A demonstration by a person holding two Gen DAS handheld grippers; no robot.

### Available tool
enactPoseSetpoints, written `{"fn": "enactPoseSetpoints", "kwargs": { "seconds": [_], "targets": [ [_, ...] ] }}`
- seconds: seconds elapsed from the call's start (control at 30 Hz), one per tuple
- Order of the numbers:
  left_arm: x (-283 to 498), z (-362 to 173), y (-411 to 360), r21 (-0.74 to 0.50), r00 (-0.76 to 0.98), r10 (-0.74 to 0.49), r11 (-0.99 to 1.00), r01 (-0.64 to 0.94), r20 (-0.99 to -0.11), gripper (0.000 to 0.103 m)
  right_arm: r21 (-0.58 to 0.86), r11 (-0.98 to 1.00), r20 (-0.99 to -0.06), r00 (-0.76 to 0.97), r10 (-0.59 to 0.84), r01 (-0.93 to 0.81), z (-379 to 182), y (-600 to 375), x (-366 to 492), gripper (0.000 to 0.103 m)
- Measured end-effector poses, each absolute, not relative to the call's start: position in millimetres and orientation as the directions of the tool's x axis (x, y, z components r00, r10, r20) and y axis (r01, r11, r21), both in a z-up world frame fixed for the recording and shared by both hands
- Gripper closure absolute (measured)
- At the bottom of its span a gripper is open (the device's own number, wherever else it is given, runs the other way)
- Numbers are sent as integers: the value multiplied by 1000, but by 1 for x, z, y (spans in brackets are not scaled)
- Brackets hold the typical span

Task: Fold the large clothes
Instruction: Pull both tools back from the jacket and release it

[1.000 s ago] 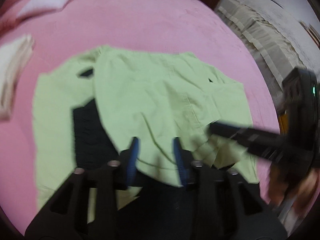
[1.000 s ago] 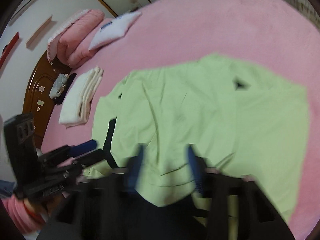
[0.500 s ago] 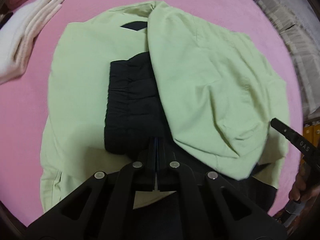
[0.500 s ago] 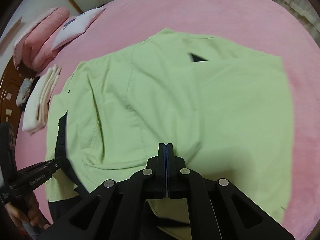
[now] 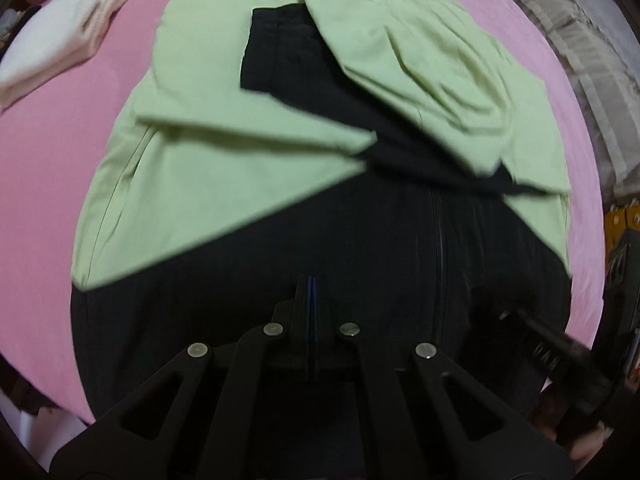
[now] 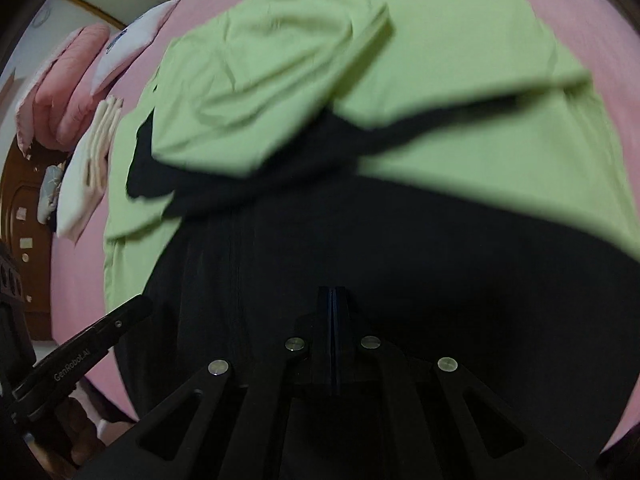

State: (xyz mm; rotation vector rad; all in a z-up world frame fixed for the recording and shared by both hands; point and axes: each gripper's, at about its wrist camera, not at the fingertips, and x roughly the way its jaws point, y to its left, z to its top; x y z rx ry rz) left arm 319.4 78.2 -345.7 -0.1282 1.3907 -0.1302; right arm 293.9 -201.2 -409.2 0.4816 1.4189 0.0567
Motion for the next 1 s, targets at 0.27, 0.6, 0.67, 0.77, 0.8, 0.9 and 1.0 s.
{"fn": "enactPoseSetpoints", "kwargs": {
  "seconds": [0.27, 0.6, 0.67, 0.77, 0.8, 0.9, 1.0],
  "targets": [
    [238, -345, 76, -68, 143, -74, 997, 49, -987, 103, 277, 925, -960, 110, 257, 260, -391, -188, 212, 97],
    [152, -296, 49, -42, 183, -45, 999, 16, -982, 74, 173, 960, -977, 163, 139, 221, -322, -209, 139, 55],
    [139, -275, 45, -48, 210, -50, 999, 17, -976, 51, 142, 969, -975, 199, 101, 201, -293, -212, 123, 45],
    [121, -239, 43, -58, 252, -65, 998, 35, -966, 47, 103, 980, -968, 246, 59, 173, -249, -219, 97, 32],
    [115, -228, 41, -60, 256, -69, 997, 43, -964, 46, 97, 982, -965, 257, 53, 163, -235, -218, 90, 23],
    [102, -197, 43, -63, 267, -77, 996, 63, -961, 36, 77, 988, -963, 266, 40, 132, -199, -221, 74, 16],
    [99, -173, 44, -62, 279, -85, 994, 89, -957, 26, 55, 993, -957, 290, 21, 108, -170, -212, 64, 16]
  ]
}}
